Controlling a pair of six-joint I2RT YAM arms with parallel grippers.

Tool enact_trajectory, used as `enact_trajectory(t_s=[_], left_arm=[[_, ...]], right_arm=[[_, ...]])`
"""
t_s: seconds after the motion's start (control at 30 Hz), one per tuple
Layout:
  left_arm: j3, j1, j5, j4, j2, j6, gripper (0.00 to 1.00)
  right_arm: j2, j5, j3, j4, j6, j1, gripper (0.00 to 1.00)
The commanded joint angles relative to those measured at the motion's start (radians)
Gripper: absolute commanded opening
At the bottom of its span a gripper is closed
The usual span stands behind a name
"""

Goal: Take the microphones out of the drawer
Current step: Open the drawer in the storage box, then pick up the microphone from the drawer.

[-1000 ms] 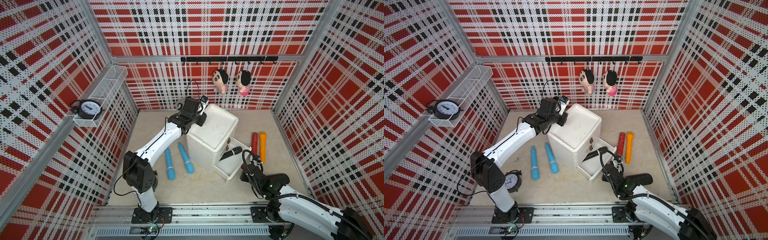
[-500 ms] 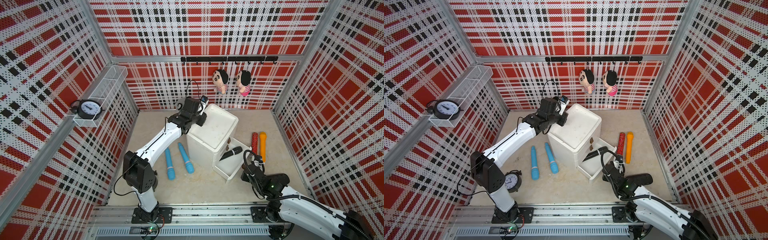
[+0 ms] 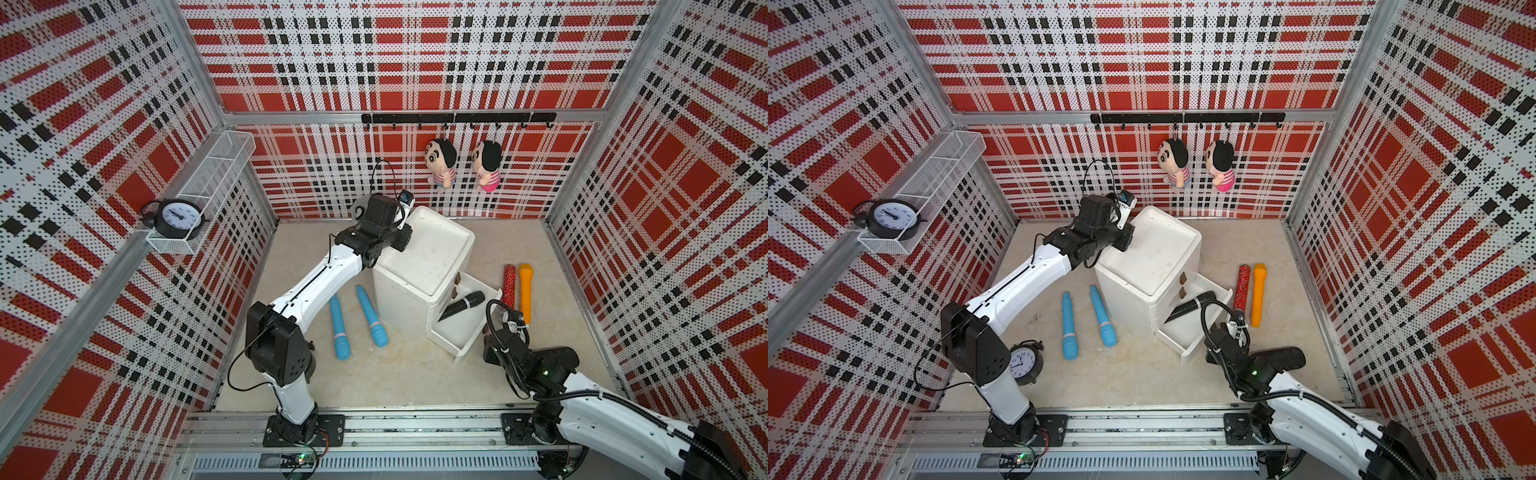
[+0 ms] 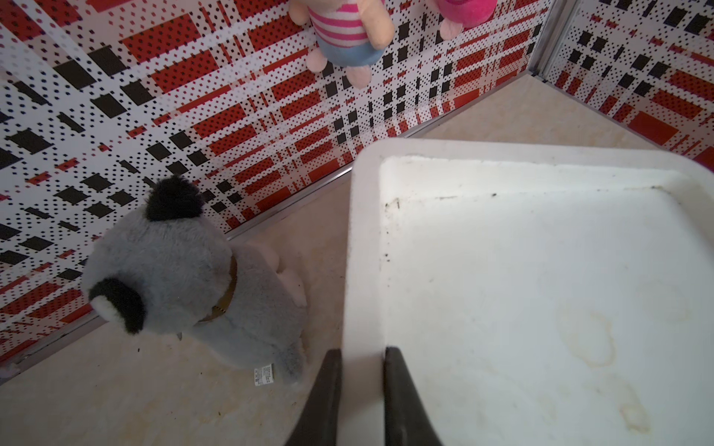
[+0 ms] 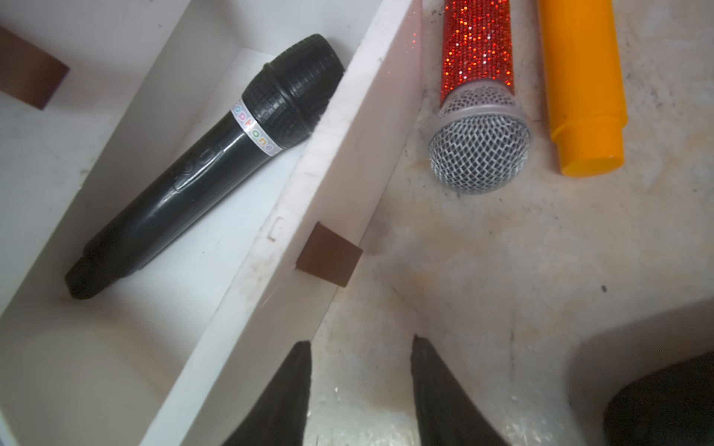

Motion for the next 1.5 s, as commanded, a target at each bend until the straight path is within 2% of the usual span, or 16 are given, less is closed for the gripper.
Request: enact_trajectory(t_s=[0.0, 0.03, 0.1, 0.13, 0.4, 0.53, 0.6, 0.73, 0.8, 0.83, 0.97, 1.07, 1.27, 1.47], left_arm=[[-0.011, 0.018, -0.043, 0.007, -0.022, 0.015, 0.11], [-0.011, 0.018, -0.037, 0.007, -0.024, 0.013, 0.12], [-0.012, 0.015, -0.021, 0.006, -0.03, 0.013, 0.15], [-0.012, 0.016, -0.014, 0.007, -0.033, 0.013, 0.16], [-0.014, 0.013, 0.011, 0.007, -0.042, 0.002, 0.33], [-0.011, 0.011, 0.028, 0.007, -0.051, -0.003, 0.42], [-0.008, 0.011, 0.038, 0.008, -0.059, -0.008, 0.52], [0.001, 0.012, 0.047, 0.003, -0.097, -0.02, 0.78], [0.011, 0.011, 0.037, -0.009, -0.119, -0.024, 0.87], [0.02, 0.011, 0.035, -0.018, -0.129, -0.026, 0.98], [0.054, 0.003, 0.034, -0.072, -0.164, -0.022, 0.98], [0.069, -0.04, 0.027, -0.129, -0.181, 0.007, 0.98], [0.117, -0.202, -0.045, -0.19, -0.187, 0.008, 0.98], [0.17, -0.377, -0.053, -0.189, -0.132, -0.029, 0.98]], right_arm=[[-0.009, 0.002, 0.044, -0.008, -0.028, 0.008, 0.55], [-0.011, -0.002, 0.059, -0.018, -0.034, 0.008, 0.59], [-0.019, 0.005, 0.09, -0.048, -0.04, 0.009, 0.93], [-0.023, 0.011, 0.107, -0.06, -0.047, 0.008, 1.0], [0.037, 0.085, 0.295, -0.139, -0.163, 0.008, 1.0], [0.119, 0.149, 0.429, -0.25, -0.119, 0.006, 1.0], [0.147, 0.138, 0.475, -0.313, -0.096, -0.009, 1.0], [0.169, 0.004, 0.507, -0.299, -0.165, -0.088, 1.0], [0.161, -0.072, 0.5, -0.273, -0.185, -0.135, 1.0], [0.16, -0.107, 0.502, -0.27, -0.195, -0.163, 1.0], [0.19, -0.215, 0.551, -0.319, -0.244, -0.278, 1.0], [0.23, -0.297, 0.585, -0.365, -0.294, -0.371, 1.0], [0.257, -0.568, 0.628, -0.374, -0.425, -0.626, 1.0], [0.332, -0.68, 0.684, -0.411, -0.504, -0.808, 1.0]])
